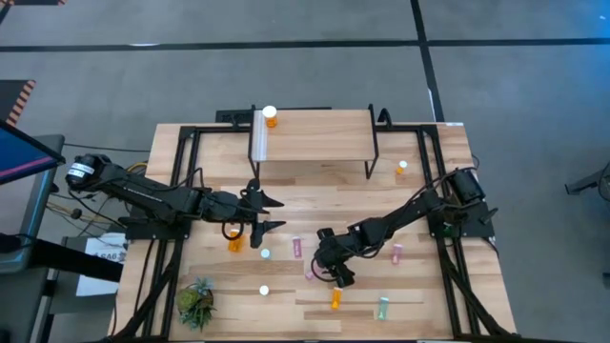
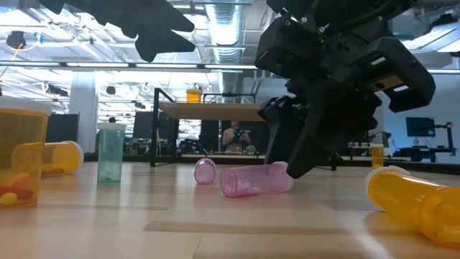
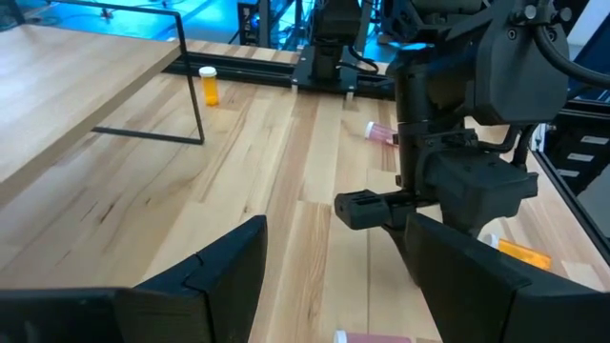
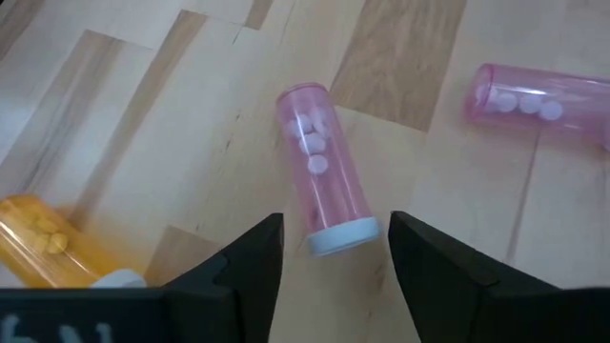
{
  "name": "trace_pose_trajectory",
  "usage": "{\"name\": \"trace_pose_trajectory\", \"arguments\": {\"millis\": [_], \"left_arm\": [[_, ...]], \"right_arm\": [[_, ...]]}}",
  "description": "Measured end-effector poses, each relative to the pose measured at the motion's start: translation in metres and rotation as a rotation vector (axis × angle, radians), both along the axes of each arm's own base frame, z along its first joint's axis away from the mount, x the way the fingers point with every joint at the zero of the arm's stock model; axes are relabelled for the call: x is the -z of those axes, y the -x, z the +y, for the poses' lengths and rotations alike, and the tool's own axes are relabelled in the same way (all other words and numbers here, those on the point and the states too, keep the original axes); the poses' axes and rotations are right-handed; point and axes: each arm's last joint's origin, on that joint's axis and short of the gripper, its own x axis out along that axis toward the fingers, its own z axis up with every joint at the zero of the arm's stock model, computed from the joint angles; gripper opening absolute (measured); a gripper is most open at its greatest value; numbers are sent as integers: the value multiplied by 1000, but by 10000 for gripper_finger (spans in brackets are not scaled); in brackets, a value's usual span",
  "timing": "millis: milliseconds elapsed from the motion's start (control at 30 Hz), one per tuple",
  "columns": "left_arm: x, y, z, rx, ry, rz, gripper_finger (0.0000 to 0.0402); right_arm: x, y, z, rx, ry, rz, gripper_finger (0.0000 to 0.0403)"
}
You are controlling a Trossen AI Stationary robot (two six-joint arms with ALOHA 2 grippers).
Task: Pick and place medicine bottles onto shelf by color
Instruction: Put the middle pink pill bottle on the shelf
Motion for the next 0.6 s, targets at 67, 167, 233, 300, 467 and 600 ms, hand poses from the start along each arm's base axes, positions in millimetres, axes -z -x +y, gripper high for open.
{"name": "trace_pose_trajectory", "arguments": {"millis": [67,167,233,300,467,600], "left_arm": [[0,0,0,0,0,0,237],[0,0,0,0,0,0,237],[0,0,0,0,1,0,237],[0,0,0,0,1,0,237],[0,0,0,0,1,0,237],[0,0,0,1,1,0,237]], "right_arm": [[0,0,0,0,0,0,200],[0,0,0,0,0,1,179],[0,0,0,0,1,3,164],[0,0,0,0,1,5,150],[0,0,0,1,2,5,126],[0,1,-1,7,-1,12,123]]}}
